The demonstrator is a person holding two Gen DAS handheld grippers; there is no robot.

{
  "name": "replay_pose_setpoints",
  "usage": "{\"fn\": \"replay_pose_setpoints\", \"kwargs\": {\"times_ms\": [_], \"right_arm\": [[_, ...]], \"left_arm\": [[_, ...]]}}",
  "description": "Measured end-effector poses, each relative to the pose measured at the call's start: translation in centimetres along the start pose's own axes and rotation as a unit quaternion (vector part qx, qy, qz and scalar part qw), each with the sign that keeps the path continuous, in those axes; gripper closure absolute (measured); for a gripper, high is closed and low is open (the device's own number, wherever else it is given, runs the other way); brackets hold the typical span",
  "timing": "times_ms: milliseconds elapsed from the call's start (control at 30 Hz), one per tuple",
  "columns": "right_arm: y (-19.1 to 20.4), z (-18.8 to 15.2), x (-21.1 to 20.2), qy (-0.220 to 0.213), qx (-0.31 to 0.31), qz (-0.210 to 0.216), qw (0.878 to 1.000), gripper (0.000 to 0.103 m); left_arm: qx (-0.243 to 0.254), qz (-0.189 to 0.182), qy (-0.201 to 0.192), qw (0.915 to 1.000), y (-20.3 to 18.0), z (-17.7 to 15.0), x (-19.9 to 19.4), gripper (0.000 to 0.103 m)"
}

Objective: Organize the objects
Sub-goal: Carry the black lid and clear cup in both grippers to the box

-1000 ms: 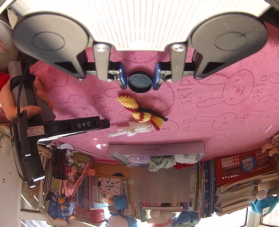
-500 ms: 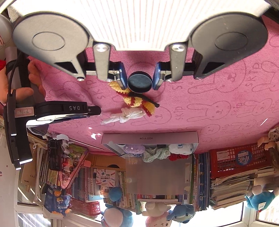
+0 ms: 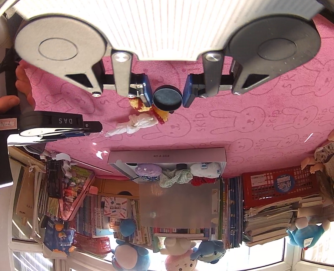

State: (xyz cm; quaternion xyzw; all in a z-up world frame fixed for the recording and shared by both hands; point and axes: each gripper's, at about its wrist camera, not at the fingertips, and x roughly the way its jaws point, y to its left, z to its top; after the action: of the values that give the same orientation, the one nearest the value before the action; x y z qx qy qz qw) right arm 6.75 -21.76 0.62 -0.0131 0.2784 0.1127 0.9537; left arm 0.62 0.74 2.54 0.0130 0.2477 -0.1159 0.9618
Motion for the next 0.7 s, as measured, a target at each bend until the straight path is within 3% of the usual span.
{"fn": "replay_pose_setpoints", "kwargs": {"times_ms": [700], "right_arm": [[-2.4, 5.3, 1.5, -0.017, 0.038, -0.027, 0.999, 0.072]], "left_arm": [[-0.011, 0.000, -0.037, 0.9993, 3.0, 9.1, 6.0, 0.066]]}}
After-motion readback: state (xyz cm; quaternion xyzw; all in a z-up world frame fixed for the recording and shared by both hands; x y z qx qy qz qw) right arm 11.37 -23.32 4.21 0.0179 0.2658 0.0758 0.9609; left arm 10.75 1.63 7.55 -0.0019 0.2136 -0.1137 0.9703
